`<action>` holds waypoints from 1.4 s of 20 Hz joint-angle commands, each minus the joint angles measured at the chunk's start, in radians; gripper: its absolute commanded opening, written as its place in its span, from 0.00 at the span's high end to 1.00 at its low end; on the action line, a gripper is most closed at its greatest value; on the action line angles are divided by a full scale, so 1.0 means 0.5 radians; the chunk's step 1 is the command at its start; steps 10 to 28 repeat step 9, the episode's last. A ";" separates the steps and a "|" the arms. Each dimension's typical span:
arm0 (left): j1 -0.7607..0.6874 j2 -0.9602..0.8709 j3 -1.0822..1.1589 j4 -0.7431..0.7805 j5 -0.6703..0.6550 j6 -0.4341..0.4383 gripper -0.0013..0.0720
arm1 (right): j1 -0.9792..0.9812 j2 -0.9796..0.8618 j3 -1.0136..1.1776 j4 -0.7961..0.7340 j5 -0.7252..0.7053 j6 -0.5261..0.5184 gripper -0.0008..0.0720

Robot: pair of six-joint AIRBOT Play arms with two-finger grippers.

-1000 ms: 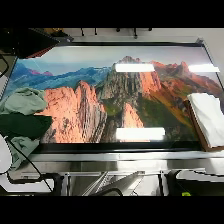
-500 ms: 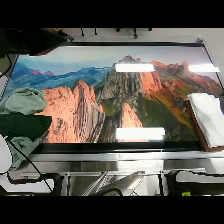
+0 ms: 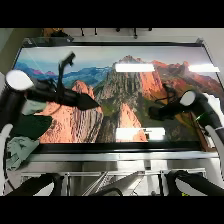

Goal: Fold the shirts.

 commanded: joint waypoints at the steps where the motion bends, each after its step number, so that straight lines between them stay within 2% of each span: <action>1: -0.126 0.205 -0.508 0.145 0.269 -0.033 0.95 | 0.293 0.071 -0.240 0.010 -0.171 -0.005 0.96; 3: -0.125 0.250 -0.601 0.141 0.282 -0.033 0.95 | 0.304 0.072 -0.241 0.010 -0.083 -0.005 0.96; 8: -0.125 0.348 -0.737 0.140 0.369 -0.034 0.95 | 0.304 0.072 -0.241 0.009 -0.076 -0.005 0.96; 28: -0.125 0.361 -0.738 0.142 0.369 -0.034 0.95 | 0.304 0.072 -0.241 0.009 -0.076 -0.005 0.96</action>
